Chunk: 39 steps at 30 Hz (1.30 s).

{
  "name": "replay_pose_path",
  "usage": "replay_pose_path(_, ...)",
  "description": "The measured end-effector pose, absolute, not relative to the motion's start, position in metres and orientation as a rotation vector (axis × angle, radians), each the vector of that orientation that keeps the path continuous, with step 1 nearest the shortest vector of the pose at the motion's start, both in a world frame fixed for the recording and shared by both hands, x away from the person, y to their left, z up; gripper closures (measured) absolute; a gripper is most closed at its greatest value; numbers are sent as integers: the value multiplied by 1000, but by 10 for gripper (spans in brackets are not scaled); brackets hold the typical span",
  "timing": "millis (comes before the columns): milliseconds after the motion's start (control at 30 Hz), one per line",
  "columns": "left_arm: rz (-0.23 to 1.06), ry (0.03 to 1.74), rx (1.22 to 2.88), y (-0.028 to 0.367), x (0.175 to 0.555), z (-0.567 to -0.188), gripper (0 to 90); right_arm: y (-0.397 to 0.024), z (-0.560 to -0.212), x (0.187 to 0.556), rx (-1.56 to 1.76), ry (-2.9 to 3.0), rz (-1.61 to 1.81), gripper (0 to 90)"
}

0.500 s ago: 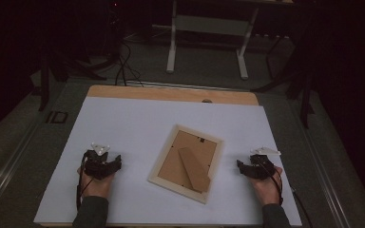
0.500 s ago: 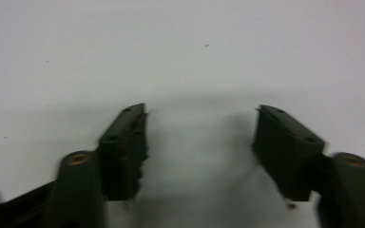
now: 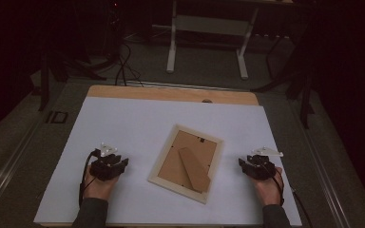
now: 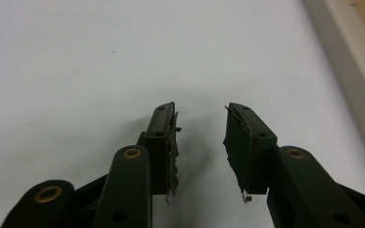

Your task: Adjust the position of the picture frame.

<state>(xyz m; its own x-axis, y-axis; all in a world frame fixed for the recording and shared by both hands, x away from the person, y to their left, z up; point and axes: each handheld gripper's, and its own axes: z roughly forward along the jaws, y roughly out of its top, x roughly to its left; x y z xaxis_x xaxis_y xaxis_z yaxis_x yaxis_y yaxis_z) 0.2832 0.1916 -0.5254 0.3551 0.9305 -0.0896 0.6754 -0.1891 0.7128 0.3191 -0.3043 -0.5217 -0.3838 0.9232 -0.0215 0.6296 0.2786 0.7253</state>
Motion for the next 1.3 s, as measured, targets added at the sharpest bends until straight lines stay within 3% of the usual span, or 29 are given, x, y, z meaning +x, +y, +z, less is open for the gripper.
replay_pose_path(267,496,1317,1996,177,276,-519,606,-304,-519,318,1385,2103,905,596)
replay_pose_path(333,448,1227,2003,172,272,-516,611,-304,-518,318,1391,2095,923,623)
replay_pose_path(467,406,1162,2015,170,270,-515,697,-304,-516,320,1392,2085,934,640)
replay_pose_path(500,370,1109,2040,165,267,-514,728,-302,-514,321,1383,2085,938,679)
replay_pose_path(667,382,1088,2071,158,263,-513,728,-297,-513,324,1357,2099,947,726)
replay_pose_path(933,359,1039,2077,145,256,-511,736,-283,-511,334,1297,2131,972,887)
replay_pose_path(1067,314,1005,2088,140,255,-513,776,-279,-509,338,1291,2126,992,898)
replay_pose_path(1233,262,954,2109,134,253,-515,900,-275,-509,344,1282,2126,990,899)
replay_pose_path(1300,230,930,2117,130,252,-516,900,-272,-509,347,1277,2140,978,899)
